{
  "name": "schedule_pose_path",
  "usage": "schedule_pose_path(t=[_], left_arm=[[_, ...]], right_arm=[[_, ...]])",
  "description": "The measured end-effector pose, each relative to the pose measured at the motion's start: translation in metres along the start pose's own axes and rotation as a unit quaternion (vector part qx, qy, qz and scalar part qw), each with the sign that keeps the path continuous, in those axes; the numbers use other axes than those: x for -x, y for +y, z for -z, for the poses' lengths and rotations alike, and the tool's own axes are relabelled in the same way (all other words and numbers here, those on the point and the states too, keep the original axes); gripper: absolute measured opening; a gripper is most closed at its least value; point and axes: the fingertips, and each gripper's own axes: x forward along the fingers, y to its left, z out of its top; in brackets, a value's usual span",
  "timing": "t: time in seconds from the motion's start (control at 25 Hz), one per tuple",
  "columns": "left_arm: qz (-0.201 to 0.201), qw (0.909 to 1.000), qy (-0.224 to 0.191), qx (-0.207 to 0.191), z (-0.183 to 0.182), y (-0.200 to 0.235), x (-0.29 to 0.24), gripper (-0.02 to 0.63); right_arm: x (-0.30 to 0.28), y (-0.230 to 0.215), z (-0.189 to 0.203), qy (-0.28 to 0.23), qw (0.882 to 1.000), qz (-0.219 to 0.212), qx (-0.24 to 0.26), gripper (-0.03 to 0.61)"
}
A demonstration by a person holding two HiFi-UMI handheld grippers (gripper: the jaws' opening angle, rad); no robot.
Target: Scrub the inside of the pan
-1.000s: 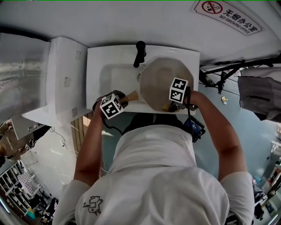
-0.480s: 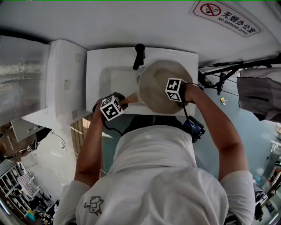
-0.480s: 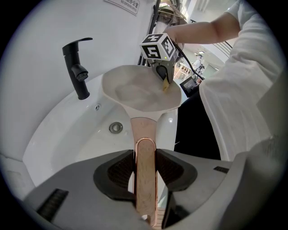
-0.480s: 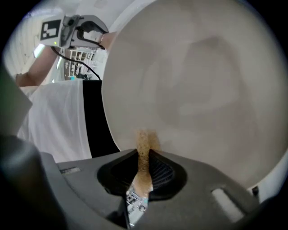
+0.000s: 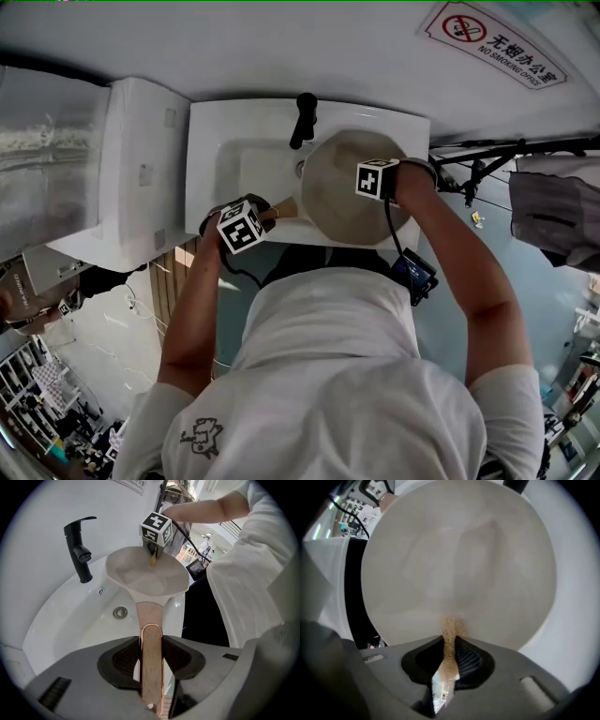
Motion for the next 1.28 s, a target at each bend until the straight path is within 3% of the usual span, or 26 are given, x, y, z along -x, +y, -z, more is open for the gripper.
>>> schedule_pose_path(t=[0.2, 0.32, 0.44, 0.64, 0.8, 1.0, 1.28], left_arm=[[-0.002, 1.0, 0.0, 0.002, 0.0, -0.001, 0.0, 0.156], [-0.004, 1.0, 0.003, 0.0, 0.0, 0.0, 0.0, 0.156], [-0.007, 1.0, 0.005, -0.001, 0.001, -0.001, 0.0, 0.156], [-0.009, 0.9999, 0.005, -0.002, 0.0, 0.001, -0.001, 0.156], [-0.009, 0.9999, 0.007, -0.003, 0.0, 0.001, -0.001, 0.156], [-0.008, 0.9999, 0.008, -0.007, 0.001, 0.001, -0.001, 0.155], [-0.008, 0.9999, 0.011, -0.008, 0.002, 0.001, -0.002, 0.156]], right_arm=[[0.012, -0.042, -0.018, -0.032, 0.994, 0.106, -0.008, 0.055], [0.028, -0.064, -0.034, -0.067, 0.982, 0.177, -0.008, 0.057], [0.047, -0.082, -0.054, -0.12, 0.962, 0.246, 0.002, 0.057], [0.067, -0.092, -0.089, -0.181, 0.918, 0.348, 0.056, 0.058], [0.076, -0.088, -0.115, -0.226, 0.899, 0.369, 0.066, 0.058], [0.084, -0.077, -0.145, -0.267, 0.887, 0.365, 0.091, 0.06], [0.085, -0.033, -0.186, -0.354, 0.883, 0.277, 0.133, 0.061]])
